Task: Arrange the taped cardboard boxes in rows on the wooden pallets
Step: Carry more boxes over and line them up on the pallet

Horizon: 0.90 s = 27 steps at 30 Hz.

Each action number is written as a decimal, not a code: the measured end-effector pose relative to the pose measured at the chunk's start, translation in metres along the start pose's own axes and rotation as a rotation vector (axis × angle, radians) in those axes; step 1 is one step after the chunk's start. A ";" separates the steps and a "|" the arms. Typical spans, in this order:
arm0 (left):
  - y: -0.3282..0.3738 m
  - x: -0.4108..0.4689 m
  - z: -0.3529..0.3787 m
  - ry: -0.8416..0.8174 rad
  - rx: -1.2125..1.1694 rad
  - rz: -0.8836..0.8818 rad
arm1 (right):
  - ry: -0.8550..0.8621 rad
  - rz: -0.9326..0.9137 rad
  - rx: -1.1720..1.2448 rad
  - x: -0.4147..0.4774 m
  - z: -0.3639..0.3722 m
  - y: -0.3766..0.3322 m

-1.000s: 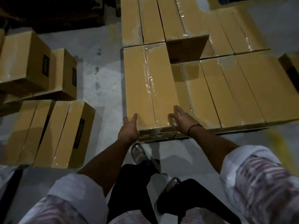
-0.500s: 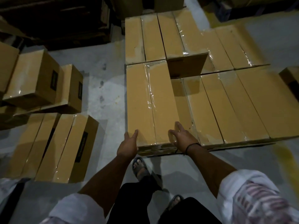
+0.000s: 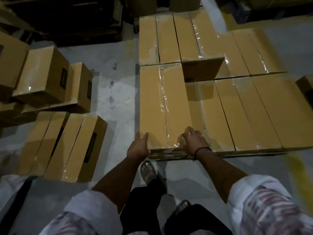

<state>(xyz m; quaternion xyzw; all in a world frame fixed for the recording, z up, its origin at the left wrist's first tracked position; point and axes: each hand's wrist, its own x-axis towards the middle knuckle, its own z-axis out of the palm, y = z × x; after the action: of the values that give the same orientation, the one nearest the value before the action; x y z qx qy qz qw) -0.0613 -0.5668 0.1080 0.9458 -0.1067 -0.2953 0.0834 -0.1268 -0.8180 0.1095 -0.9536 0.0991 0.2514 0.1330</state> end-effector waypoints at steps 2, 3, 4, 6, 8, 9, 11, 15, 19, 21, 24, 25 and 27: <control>0.003 -0.019 -0.016 0.107 -0.013 0.031 | 0.006 0.006 0.000 -0.012 -0.013 -0.010; 0.004 -0.032 -0.024 0.156 -0.034 0.038 | 0.004 0.006 0.007 -0.021 -0.021 -0.017; 0.005 -0.046 -0.032 0.194 -0.060 0.031 | 0.005 0.002 0.015 -0.030 -0.028 -0.025; 0.003 -0.074 -0.045 0.231 -0.089 0.008 | 0.026 -0.033 0.030 -0.049 -0.040 -0.045; -0.004 -0.100 -0.056 0.246 -0.093 -0.013 | 0.052 -0.095 0.046 -0.065 -0.051 -0.069; -0.008 -0.113 -0.061 0.260 -0.077 -0.020 | 0.061 -0.127 0.056 -0.073 -0.056 -0.082; -0.018 -0.137 -0.069 0.298 -0.048 -0.040 | 0.070 -0.179 0.087 -0.090 -0.064 -0.108; -0.050 -0.185 -0.068 0.347 -0.088 -0.040 | 0.061 -0.271 0.169 -0.121 -0.070 -0.157; -0.096 -0.219 -0.061 0.351 -0.136 -0.079 | 0.019 -0.337 0.174 -0.133 -0.069 -0.191; -0.115 -0.231 -0.061 0.339 -0.168 -0.110 | 0.012 -0.351 0.167 -0.133 -0.070 -0.206; -0.147 -0.238 -0.065 0.332 -0.211 -0.144 | 0.030 -0.362 0.160 -0.125 -0.069 -0.234; -0.155 -0.239 -0.067 0.318 -0.220 -0.152 | 0.038 -0.357 0.166 -0.122 -0.068 -0.242; -0.179 -0.242 -0.072 0.296 -0.250 -0.153 | 0.043 -0.352 0.189 -0.115 -0.061 -0.267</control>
<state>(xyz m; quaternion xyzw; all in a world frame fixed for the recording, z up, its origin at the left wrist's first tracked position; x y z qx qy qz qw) -0.1866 -0.3265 0.2574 0.9665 0.0161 -0.1694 0.1922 -0.1286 -0.5702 0.2735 -0.9447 -0.0430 0.1933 0.2616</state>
